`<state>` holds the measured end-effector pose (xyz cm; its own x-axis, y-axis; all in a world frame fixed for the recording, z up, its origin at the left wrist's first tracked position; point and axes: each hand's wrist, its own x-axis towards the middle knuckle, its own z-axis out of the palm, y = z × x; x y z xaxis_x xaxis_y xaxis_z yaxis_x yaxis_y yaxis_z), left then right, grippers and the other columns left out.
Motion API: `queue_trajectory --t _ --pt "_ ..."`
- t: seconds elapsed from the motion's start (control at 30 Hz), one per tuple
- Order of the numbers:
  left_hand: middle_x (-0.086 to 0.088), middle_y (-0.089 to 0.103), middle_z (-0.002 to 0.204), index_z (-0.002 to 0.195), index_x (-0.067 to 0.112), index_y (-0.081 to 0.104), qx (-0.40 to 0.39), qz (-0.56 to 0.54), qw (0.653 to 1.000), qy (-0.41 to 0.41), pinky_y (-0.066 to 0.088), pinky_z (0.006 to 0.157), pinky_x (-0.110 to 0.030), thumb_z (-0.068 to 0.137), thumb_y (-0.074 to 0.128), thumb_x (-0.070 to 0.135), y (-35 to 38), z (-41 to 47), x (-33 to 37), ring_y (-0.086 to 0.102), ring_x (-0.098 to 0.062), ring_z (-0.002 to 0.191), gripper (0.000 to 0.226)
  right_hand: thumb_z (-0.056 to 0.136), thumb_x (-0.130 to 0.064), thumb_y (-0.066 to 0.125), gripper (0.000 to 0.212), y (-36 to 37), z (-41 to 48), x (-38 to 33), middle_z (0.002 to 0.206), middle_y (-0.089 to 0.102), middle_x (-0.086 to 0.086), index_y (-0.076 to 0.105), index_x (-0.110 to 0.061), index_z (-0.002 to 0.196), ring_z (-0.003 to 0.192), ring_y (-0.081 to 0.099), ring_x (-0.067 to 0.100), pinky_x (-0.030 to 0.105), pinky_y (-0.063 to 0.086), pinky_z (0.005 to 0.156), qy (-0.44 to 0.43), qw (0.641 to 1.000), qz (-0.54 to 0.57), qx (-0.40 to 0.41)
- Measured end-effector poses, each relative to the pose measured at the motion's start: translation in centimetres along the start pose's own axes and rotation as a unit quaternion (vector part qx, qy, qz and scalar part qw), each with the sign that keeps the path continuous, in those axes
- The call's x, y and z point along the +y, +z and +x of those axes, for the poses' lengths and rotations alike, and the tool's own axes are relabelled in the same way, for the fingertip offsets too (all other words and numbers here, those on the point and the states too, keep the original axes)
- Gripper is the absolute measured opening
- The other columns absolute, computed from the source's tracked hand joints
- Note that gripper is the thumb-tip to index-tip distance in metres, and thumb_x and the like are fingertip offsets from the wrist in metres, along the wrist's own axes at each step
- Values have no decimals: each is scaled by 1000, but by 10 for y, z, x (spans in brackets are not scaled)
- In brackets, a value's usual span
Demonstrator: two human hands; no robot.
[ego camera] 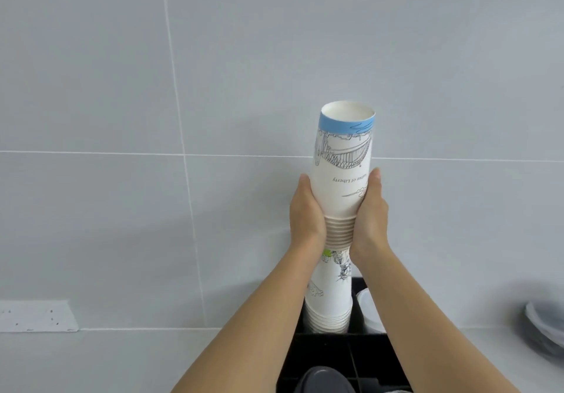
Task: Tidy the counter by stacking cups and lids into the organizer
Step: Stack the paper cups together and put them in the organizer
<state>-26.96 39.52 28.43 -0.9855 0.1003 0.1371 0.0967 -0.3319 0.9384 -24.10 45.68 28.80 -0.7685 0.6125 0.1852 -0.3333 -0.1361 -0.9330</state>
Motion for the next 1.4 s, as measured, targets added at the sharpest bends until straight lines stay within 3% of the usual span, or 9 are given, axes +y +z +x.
queue_trajectory --t 0.3,0.43,0.5,0.7,0.8,0.93,1.1,1.23,1.4 --pt "-6 73 96 87 15 68 42 44 995 -84 51 87 -44 89 36 27 -6 7 -87 67 -27 94 34 98 -44 28 43 -37 11 77 88 69 -4 64 -23 85 82 64 8 25 47 69 88 996 -13 26" --pt "-1 73 95 83 27 66 46 71 990 -117 46 94 -54 76 31 46 -20 7 -132 65 -28 97 40 98 -43 28 45 -44 3 110 104 67 2 63 -16 106 95 63 17 29 45 82 132 990 -28 52" --pt "2 73 94 81 31 65 44 76 988 -130 45 96 -55 73 30 52 -25 5 -143 65 -27 98 42 98 -42 28 41 -45 -1 119 105 65 1 60 -18 105 96 61 18 29 42 84 138 988 -33 66" --pt "0 71 93 80 25 62 28 128 984 -124 44 97 -55 77 26 42 -30 4 -136 62 -29 98 39 98 -43 29 40 -45 -4 121 111 62 -3 56 -20 115 103 57 17 30 40 91 131 987 -43 78" --pt "2 71 96 79 28 64 -5 189 974 -121 41 99 -54 77 28 42 -38 5 -129 61 -26 100 38 96 -45 29 45 -50 0 121 108 65 -2 63 -16 106 102 58 17 34 41 94 120 985 -108 64" --pt "-3 69 104 93 18 67 -43 272 956 -102 44 95 -39 86 45 39 -60 6 -101 60 -25 105 32 95 -41 38 41 -58 3 105 92 62 11 59 -6 88 94 57 31 40 42 85 54 981 -168 77" --pt "-5 49 140 137 21 42 -36 417 908 16 32 109 -41 90 46 50 -102 -8 -59 44 -22 130 55 89 -50 48 49 -61 -18 71 128 51 -2 47 -21 130 115 49 13 29 35 91 -87 968 -228 62" --pt "-5 37 150 144 19 31 4 501 849 165 21 114 -35 91 43 51 -144 -44 -30 31 -19 139 63 83 -59 43 65 -47 -50 53 145 37 -1 31 -30 141 133 35 15 40 27 108 -223 918 -321 62" --pt "-7 26 155 145 26 27 47 553 798 237 11 118 -45 84 27 63 -206 -82 -17 20 -22 143 71 83 -58 42 71 -10 -102 55 151 31 10 24 -27 144 137 27 19 46 23 108 -351 839 -417 19"
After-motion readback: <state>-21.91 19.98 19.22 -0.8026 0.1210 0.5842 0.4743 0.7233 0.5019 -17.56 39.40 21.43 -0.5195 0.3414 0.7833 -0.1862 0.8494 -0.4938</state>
